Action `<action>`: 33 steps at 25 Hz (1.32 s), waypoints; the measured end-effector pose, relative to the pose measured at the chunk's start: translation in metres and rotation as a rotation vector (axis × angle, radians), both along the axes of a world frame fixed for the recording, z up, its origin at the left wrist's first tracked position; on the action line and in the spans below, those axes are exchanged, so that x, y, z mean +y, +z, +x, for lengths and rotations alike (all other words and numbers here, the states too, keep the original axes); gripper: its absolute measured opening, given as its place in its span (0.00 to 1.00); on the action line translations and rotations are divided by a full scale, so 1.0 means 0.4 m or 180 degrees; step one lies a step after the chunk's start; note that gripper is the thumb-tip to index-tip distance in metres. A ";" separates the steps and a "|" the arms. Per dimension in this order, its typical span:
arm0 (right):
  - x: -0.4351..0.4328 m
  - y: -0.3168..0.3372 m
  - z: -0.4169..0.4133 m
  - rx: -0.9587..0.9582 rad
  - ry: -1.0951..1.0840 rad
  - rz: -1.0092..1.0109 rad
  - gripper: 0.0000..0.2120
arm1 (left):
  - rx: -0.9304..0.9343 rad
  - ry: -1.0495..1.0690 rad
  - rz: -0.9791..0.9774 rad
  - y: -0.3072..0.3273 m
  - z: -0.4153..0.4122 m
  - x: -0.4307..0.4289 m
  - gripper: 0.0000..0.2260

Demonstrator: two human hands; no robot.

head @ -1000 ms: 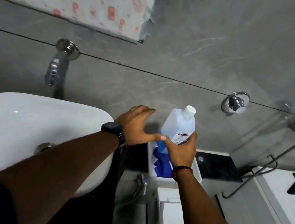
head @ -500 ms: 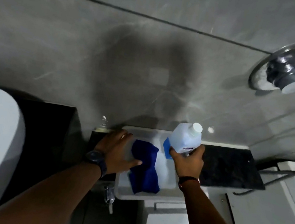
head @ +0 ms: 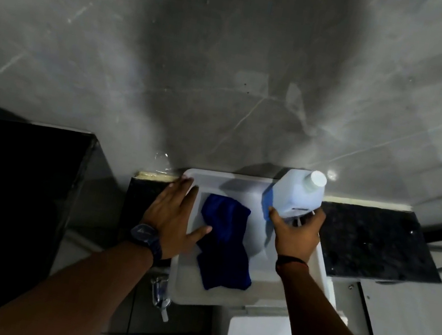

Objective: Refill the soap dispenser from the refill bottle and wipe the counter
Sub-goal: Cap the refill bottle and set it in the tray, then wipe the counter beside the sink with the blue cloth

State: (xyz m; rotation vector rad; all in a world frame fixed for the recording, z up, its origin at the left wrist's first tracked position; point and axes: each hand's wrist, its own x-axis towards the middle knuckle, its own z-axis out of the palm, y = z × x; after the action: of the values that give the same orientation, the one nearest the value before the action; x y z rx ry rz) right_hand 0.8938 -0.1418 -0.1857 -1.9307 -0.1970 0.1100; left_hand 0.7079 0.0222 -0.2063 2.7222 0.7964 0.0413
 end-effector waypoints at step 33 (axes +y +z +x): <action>-0.051 0.498 -1.014 -0.1170 0.1154 -0.0738 0.20 | -0.1835 -0.0607 0.0191 0.739 -0.835 -0.137 0.18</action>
State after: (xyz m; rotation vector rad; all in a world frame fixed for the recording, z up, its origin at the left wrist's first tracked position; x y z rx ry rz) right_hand 0.4883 -0.1622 0.0134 -2.1161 -0.8107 0.0163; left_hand 0.3740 -0.0328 0.0894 2.6074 0.3699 0.7752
